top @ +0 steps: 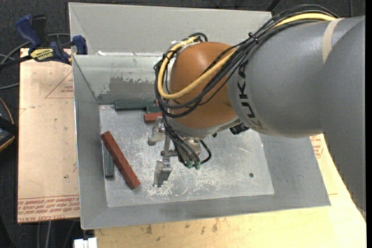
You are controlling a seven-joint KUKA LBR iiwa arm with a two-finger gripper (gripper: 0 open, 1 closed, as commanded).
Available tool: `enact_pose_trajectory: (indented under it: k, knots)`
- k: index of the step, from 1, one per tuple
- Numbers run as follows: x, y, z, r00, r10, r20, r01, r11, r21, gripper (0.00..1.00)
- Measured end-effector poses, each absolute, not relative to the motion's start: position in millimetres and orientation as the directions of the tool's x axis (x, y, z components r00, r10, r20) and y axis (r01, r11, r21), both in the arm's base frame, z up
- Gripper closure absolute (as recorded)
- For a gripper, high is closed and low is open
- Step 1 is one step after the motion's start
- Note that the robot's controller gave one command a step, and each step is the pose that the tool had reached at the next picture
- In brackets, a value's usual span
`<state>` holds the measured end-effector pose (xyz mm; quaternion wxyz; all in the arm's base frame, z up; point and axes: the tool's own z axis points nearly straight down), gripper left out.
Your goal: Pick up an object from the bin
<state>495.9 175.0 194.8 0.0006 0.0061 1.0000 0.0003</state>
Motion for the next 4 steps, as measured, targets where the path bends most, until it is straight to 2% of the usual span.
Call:
enact_pose_trajectory:
  k: [1, 2, 3, 4]
  knots:
    - [495.9, 175, 195, -1.0, 0.012, -0.001, 0.012, 1.0, 0.001, 0.0]
    - [502.7, 172, 136, -0.997, 0.077, -0.005, 0.077, 0.997, 0.003, 0.0]
    - [510.1, 207, 119, -0.992, 0.126, 0.004, 0.126, 0.992, -0.002, 0.0]
    - [503.3, 210, 75, -0.963, 0.268, 0.016, 0.268, 0.964, 0.003, 1.0]
